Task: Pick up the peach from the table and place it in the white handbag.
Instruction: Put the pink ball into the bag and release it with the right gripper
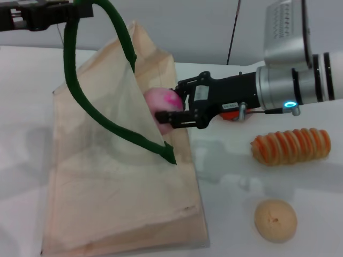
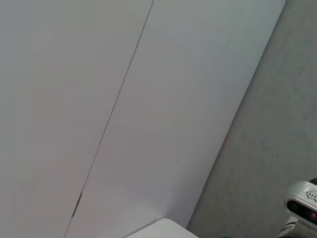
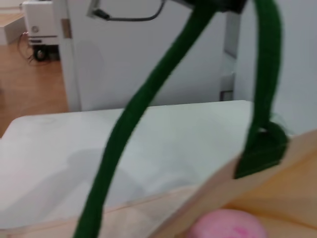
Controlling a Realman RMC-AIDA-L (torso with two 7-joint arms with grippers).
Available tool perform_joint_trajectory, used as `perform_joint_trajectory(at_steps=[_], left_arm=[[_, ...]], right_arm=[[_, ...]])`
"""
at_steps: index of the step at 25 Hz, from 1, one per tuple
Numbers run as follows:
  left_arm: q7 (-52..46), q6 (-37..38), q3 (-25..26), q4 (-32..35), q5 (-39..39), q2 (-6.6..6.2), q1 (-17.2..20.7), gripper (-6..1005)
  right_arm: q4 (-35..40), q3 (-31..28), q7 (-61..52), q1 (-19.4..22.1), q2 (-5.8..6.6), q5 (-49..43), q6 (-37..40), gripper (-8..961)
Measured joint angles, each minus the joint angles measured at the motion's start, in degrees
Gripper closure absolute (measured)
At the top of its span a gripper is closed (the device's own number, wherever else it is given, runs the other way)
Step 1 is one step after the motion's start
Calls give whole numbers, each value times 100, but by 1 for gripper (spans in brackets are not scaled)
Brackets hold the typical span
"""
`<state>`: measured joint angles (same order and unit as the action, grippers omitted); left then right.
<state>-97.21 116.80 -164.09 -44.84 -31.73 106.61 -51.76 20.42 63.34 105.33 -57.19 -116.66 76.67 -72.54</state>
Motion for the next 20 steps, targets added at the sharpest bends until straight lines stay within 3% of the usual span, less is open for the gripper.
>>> perform_joint_trajectory(at_steps=[12,20], left_arm=[[22,-18,0,22,1,18,-54,828],[42,-26,0,22,0,45,-69,826]], right_arm=[[7,1103,29,-186,-45,658,19,418],[46,1777,37,-195,-69,916,438,418]])
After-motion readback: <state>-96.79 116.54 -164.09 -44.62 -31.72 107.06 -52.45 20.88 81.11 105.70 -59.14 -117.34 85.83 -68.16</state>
